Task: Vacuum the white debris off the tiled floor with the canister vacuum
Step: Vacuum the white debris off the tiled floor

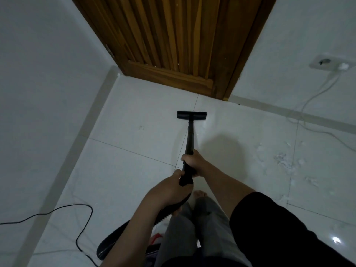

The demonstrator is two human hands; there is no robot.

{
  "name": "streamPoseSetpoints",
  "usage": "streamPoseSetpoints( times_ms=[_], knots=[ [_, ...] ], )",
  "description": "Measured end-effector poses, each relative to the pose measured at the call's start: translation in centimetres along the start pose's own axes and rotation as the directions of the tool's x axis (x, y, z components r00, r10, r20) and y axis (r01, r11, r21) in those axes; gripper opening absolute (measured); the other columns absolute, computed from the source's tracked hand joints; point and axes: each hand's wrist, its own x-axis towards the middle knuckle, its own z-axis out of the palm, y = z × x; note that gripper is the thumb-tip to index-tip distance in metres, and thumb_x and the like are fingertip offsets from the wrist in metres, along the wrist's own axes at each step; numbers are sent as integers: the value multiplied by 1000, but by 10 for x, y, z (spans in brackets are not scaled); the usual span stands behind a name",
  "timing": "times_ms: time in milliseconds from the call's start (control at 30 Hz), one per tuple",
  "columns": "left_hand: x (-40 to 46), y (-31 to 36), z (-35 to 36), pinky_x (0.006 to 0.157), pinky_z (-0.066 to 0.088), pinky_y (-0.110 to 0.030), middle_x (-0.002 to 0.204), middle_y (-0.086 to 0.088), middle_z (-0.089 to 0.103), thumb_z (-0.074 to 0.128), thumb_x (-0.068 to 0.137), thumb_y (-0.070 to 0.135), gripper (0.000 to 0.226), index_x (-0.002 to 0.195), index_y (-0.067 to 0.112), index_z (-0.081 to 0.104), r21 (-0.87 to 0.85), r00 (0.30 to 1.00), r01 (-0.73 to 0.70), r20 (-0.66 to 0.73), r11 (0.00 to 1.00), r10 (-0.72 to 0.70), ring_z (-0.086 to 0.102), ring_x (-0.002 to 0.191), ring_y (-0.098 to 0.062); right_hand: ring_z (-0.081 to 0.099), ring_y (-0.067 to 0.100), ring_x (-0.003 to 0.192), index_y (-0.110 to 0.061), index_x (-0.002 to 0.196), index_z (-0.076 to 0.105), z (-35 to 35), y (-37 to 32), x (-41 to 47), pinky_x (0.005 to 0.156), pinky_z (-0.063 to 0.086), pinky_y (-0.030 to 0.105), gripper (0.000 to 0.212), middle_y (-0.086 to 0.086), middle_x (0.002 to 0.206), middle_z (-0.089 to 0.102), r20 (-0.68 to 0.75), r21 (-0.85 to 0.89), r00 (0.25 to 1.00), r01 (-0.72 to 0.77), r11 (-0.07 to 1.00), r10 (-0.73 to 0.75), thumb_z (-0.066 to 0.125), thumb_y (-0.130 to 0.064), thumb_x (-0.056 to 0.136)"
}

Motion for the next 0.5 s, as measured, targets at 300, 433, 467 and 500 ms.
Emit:
streamPoseSetpoints(
  times_ms=[300, 433, 467, 500],
  knots=[
    [34, -8, -81, 44, 49, -20, 70, -5, 68, 47, 99, 40, 52, 145, 32, 25, 39, 998, 22, 60, 999, -25, 61, 43, -12, 61, 25, 74, -13, 134, 36, 24, -58, 34, 49, 49, 31, 47, 10, 96, 55, -60, 106, 998, -4, 994, 11, 55, -17, 91],
    [50, -15, -122, 50, 55, -26, 80, -11, 71, 51, 98, 39, 57, 147, 30, 24, 21, 995, 20, 97, 1000, -22, 64, 53, -18, 62, 28, 84, -11, 136, 37, 41, -89, 49, 51, 49, 33, 50, 15, 108, 57, -112, 149, 994, 20, 989, -3, 56, -14, 90],
    [53, -16, -132, 50, 56, -27, 81, -11, 70, 51, 97, 38, 57, 147, 30, 24, 18, 995, 13, 102, 1000, -15, 64, 53, -18, 61, 29, 85, -12, 138, 37, 45, -96, 53, 51, 49, 33, 52, 16, 109, 56, -118, 162, 993, 20, 987, 0, 56, -14, 89],
    [55, -17, -142, 49, 54, -26, 79, -11, 69, 51, 98, 38, 57, 147, 29, 24, 20, 995, 6, 104, 1000, -8, 63, 50, -17, 61, 29, 85, -12, 138, 37, 50, -103, 56, 51, 50, 34, 53, 15, 108, 56, -122, 174, 992, 20, 985, 2, 56, -14, 89]
  ],
)
